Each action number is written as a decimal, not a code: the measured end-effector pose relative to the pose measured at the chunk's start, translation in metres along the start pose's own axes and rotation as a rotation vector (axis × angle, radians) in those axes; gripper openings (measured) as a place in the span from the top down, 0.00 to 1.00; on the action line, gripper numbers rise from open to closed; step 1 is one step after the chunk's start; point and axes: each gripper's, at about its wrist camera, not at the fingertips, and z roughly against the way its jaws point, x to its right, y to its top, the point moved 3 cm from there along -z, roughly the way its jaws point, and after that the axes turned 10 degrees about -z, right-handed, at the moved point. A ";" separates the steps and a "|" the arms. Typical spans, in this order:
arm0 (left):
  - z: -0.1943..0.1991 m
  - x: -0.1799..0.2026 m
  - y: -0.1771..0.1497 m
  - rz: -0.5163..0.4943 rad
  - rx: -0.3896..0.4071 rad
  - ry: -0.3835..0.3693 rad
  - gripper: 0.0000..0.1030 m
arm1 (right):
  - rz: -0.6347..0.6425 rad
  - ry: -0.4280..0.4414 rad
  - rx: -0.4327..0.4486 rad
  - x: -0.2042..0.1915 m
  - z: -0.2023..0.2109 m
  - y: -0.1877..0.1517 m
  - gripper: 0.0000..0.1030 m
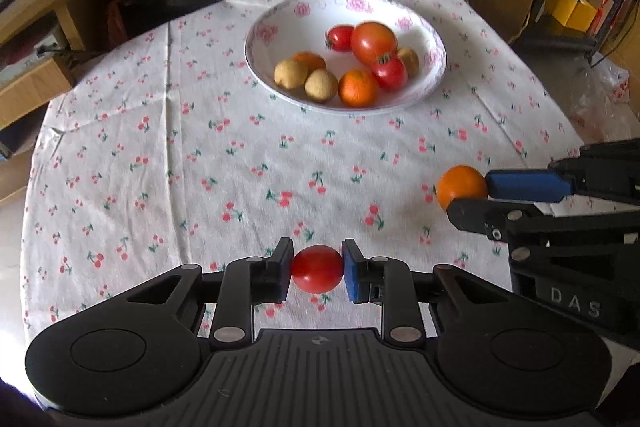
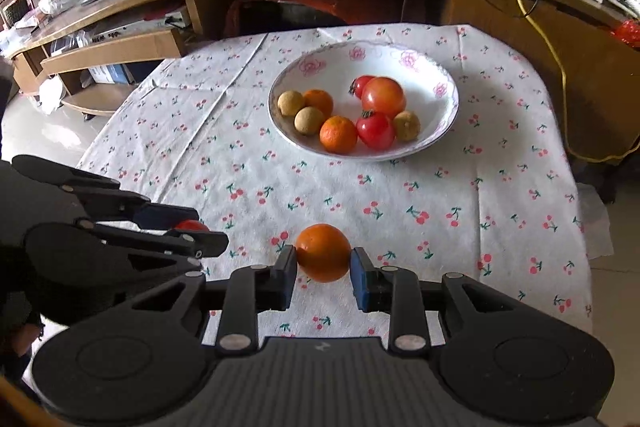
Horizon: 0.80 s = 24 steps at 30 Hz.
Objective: Organize fruits
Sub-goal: 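Carry the tomato and tangerine over the white bowl with both tools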
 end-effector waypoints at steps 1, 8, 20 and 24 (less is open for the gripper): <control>0.001 -0.001 0.003 0.003 0.006 0.001 0.67 | -0.002 0.002 0.004 0.000 0.001 0.001 0.71; 0.006 -0.002 0.026 0.021 0.048 -0.007 0.67 | -0.015 0.006 0.030 0.001 0.002 0.016 0.71; 0.005 -0.002 0.063 0.025 0.093 -0.001 0.69 | -0.054 -0.013 0.070 0.012 0.001 0.046 0.71; 0.002 -0.005 0.078 0.026 0.104 0.012 0.69 | -0.067 -0.015 0.087 0.015 -0.002 0.061 0.71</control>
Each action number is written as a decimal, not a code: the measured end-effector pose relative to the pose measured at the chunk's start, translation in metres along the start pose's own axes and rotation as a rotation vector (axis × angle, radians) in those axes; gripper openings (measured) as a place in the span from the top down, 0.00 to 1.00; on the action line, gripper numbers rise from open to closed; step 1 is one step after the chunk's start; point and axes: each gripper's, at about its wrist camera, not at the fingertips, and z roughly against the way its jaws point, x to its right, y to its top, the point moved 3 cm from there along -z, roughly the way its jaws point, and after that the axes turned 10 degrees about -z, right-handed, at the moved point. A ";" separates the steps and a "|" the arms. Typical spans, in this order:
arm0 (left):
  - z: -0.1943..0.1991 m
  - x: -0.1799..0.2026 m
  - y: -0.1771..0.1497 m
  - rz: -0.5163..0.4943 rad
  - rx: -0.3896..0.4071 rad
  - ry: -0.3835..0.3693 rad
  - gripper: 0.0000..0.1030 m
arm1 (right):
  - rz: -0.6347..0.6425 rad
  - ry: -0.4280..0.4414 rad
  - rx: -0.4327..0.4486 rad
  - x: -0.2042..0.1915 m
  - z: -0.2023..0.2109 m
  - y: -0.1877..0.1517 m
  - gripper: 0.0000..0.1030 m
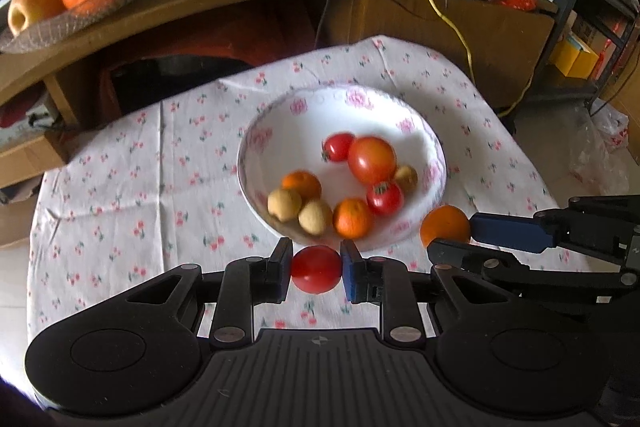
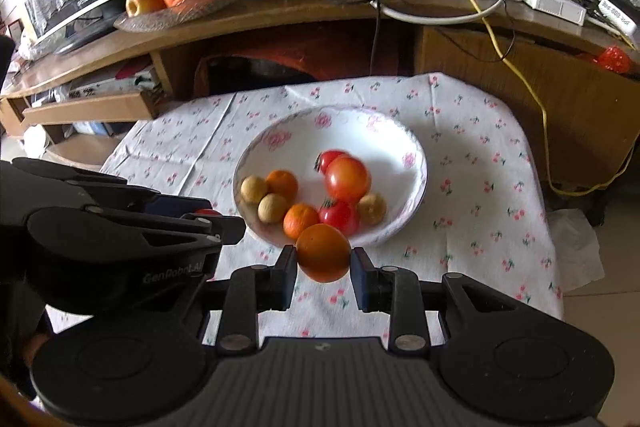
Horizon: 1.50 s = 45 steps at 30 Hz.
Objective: Organize fruits
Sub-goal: 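Carry the tomato and tangerine over the white bowl with both tools, then open both tools to drop the tomato and tangerine into the bowl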
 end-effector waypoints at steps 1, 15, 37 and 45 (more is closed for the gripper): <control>-0.002 -0.001 0.003 0.002 0.002 0.000 0.69 | -0.003 -0.001 0.003 0.001 -0.002 0.004 0.71; -0.041 -0.004 0.039 0.003 -0.009 0.013 0.69 | -0.042 -0.021 -0.012 0.020 -0.042 0.042 0.71; -0.070 -0.011 0.054 0.027 -0.022 -0.006 0.67 | -0.078 -0.069 0.007 0.032 -0.063 0.057 0.70; -0.070 -0.015 0.054 0.042 -0.022 0.001 0.58 | -0.091 -0.065 0.009 0.032 -0.063 0.058 0.69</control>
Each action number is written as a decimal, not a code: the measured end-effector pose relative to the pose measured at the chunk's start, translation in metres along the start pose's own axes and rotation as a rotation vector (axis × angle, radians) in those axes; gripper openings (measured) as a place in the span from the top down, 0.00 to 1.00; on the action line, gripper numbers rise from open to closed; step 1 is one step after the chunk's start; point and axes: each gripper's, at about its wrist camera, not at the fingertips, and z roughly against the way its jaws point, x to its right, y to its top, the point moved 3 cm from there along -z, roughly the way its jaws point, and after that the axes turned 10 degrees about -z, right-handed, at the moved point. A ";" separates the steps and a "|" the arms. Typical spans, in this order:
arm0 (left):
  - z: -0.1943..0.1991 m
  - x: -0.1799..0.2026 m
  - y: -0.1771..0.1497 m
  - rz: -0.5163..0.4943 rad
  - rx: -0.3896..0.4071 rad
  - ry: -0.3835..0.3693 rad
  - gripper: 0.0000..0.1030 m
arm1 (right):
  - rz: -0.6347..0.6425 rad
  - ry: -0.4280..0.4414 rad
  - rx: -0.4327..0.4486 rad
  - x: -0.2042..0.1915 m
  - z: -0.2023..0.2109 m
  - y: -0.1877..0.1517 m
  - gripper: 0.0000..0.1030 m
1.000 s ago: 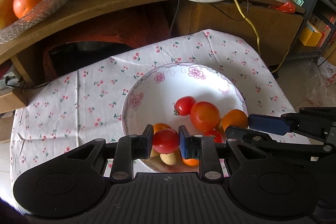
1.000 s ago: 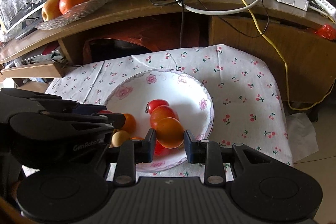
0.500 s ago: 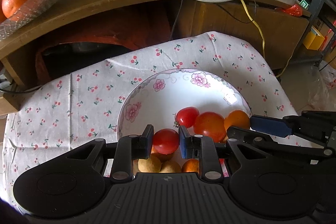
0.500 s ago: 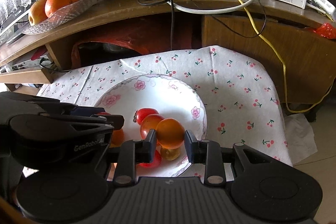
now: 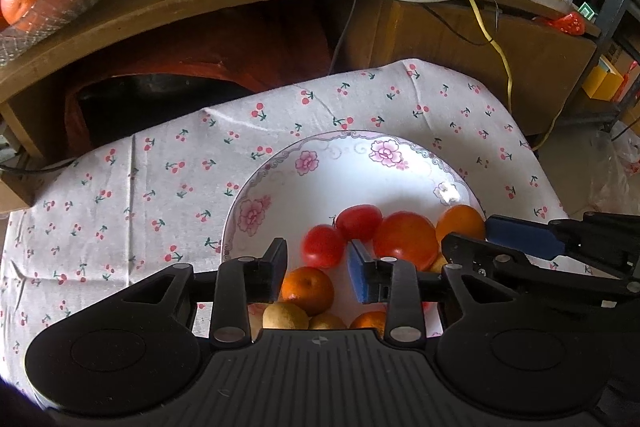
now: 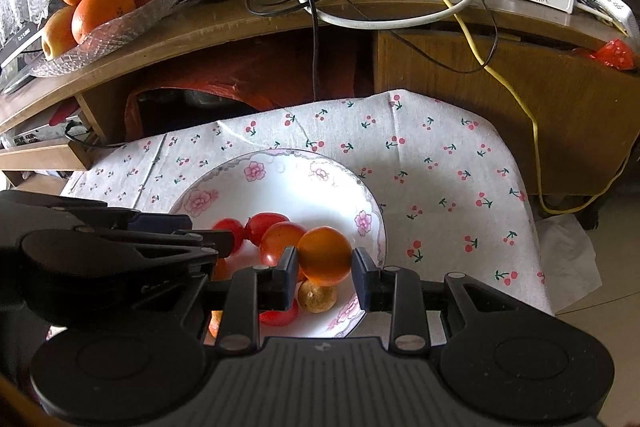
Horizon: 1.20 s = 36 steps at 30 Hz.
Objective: Organize fruits
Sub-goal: 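Open both tools to drop the tomato and tangerine into the bowl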
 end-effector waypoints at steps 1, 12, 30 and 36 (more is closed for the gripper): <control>0.001 -0.001 0.000 0.001 0.002 0.001 0.57 | -0.002 0.002 0.001 0.000 0.001 0.000 0.69; 0.009 -0.005 0.001 0.015 0.022 0.024 0.45 | -0.020 0.017 0.014 0.000 0.008 0.003 0.69; 0.027 -0.004 -0.007 0.017 0.052 0.055 0.32 | -0.033 0.031 0.040 -0.003 0.027 -0.003 0.67; 0.038 -0.001 -0.021 0.027 0.057 0.078 0.24 | -0.017 0.018 0.037 -0.006 0.040 -0.015 0.63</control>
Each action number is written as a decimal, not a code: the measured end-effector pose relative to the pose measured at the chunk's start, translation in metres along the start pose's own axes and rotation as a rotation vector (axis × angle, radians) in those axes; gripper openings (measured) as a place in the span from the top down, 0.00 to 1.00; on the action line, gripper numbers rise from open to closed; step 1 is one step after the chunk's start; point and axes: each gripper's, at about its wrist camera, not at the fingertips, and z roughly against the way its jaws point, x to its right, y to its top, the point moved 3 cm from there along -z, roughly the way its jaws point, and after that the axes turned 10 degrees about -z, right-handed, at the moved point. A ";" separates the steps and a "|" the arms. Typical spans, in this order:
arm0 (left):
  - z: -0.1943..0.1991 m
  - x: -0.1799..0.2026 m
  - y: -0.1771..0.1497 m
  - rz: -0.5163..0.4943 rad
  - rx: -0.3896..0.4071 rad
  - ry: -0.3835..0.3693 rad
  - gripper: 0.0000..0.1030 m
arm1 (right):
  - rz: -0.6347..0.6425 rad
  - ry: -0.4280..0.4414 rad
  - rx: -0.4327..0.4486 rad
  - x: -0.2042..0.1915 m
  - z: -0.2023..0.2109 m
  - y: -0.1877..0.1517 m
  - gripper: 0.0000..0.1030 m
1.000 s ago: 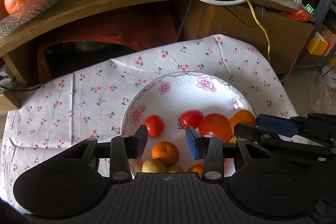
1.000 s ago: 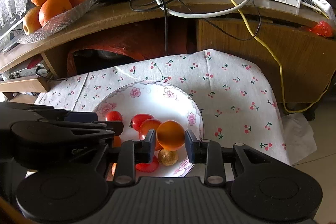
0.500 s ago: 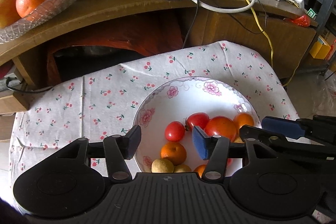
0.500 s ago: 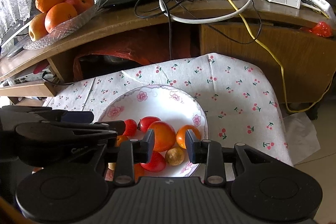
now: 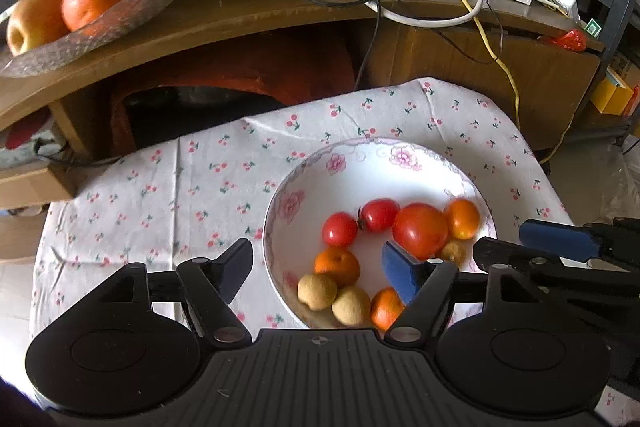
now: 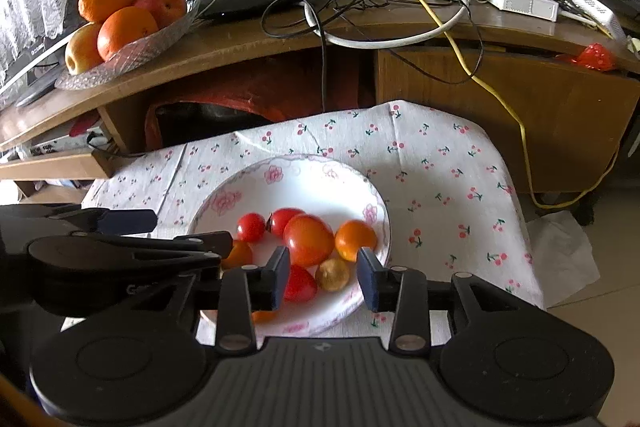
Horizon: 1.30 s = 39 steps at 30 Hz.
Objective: Organize fruits
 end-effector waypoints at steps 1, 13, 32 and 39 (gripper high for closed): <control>0.002 0.000 -0.003 0.005 0.000 0.000 0.23 | 0.001 -0.002 0.000 0.000 0.003 -0.002 0.63; 0.038 0.013 -0.030 -0.001 0.044 0.032 0.18 | -0.037 -0.001 0.001 0.004 0.034 -0.032 0.61; 0.086 0.024 -0.066 -0.053 0.120 0.126 0.15 | -0.043 0.027 0.022 -0.005 0.073 -0.072 0.61; 0.102 0.029 -0.082 -0.035 0.133 0.128 0.15 | -0.060 0.038 0.028 -0.004 0.089 -0.087 0.61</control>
